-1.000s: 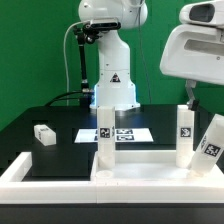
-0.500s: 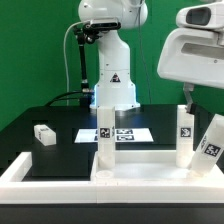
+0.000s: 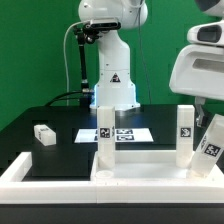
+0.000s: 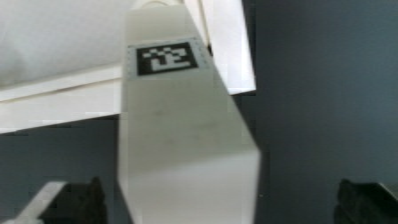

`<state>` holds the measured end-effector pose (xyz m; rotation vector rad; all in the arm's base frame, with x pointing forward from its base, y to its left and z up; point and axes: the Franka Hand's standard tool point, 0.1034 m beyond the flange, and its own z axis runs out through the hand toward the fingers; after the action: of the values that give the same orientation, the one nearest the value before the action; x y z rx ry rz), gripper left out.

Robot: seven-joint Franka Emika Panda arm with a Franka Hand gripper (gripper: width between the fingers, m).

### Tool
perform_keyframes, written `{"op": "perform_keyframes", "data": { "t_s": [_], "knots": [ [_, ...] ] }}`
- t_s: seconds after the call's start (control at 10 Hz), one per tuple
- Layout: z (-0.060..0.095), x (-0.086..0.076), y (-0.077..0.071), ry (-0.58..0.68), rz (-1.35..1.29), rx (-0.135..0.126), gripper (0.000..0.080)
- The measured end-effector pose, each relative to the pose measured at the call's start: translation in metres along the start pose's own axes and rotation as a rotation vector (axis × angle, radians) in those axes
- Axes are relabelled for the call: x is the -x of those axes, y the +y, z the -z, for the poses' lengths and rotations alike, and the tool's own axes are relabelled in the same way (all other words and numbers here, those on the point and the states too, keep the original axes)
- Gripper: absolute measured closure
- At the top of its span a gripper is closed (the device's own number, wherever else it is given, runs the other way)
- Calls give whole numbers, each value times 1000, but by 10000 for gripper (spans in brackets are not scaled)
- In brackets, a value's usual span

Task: Assemble desk

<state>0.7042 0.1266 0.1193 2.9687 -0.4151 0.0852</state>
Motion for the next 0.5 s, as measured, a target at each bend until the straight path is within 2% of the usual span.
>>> {"op": "perform_keyframes", "data": {
  "t_s": [0.3, 0.5],
  "knots": [
    [-11, 12, 2, -7, -2, 3, 151],
    [-11, 11, 3, -7, -4, 3, 174]
  ]
}}
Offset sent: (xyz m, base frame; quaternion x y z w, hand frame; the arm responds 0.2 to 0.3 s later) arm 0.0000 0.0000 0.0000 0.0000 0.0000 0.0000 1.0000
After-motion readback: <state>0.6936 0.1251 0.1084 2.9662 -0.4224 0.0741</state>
